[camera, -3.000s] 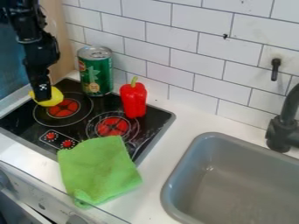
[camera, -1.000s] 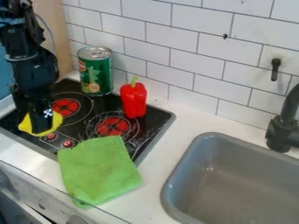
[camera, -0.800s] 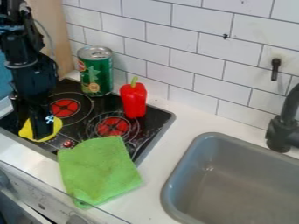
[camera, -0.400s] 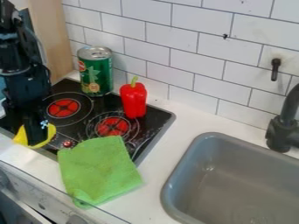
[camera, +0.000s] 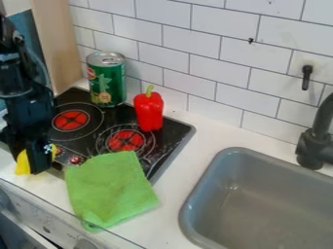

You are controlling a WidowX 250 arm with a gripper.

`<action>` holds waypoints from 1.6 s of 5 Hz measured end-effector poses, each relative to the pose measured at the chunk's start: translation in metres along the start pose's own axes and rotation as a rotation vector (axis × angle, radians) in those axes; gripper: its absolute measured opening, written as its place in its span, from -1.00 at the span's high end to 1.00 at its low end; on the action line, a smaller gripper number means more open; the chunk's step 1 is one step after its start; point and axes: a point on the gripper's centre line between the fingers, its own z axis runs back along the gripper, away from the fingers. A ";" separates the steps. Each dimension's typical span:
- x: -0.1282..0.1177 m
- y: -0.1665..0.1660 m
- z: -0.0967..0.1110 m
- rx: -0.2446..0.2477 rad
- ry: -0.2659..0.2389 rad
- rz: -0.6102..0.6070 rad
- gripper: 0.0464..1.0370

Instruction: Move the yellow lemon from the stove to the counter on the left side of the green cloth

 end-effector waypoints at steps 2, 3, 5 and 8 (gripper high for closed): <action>-0.001 0.000 -0.002 -0.008 0.015 0.018 -0.70; 0.003 -0.006 0.010 0.038 0.016 0.019 -0.94; 0.005 -0.014 0.042 0.136 -0.052 0.059 -0.93; 0.056 -0.006 0.058 0.164 -0.091 0.007 -0.93</action>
